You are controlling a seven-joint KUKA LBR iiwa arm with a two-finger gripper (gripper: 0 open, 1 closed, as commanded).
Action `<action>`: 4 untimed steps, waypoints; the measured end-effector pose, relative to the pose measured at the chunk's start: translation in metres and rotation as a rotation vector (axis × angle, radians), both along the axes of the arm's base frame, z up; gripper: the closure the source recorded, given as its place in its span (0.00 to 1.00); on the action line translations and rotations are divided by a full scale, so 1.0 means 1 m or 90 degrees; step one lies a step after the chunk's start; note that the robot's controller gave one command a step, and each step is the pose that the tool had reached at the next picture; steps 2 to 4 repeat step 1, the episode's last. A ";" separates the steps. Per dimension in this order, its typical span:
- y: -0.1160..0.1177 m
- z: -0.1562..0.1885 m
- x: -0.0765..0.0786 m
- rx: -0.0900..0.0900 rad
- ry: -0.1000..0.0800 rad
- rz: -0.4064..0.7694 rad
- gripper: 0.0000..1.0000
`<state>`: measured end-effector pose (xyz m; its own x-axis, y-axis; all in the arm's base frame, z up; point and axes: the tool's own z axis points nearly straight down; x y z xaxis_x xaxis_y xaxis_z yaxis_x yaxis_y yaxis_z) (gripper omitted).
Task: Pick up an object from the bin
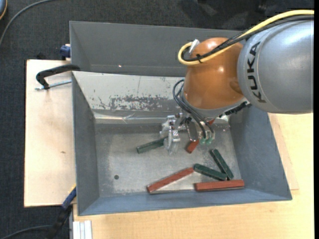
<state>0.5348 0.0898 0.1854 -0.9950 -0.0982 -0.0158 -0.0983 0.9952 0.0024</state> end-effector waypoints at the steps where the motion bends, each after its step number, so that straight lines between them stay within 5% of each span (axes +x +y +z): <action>1: -0.002 0.042 -0.014 -0.001 0.003 0.003 1.00; 4: -0.002 0.042 -0.014 -0.001 0.003 0.003 1.00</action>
Offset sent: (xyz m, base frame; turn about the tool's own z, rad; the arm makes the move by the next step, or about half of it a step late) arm -0.0154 -0.0030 0.0386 -0.0049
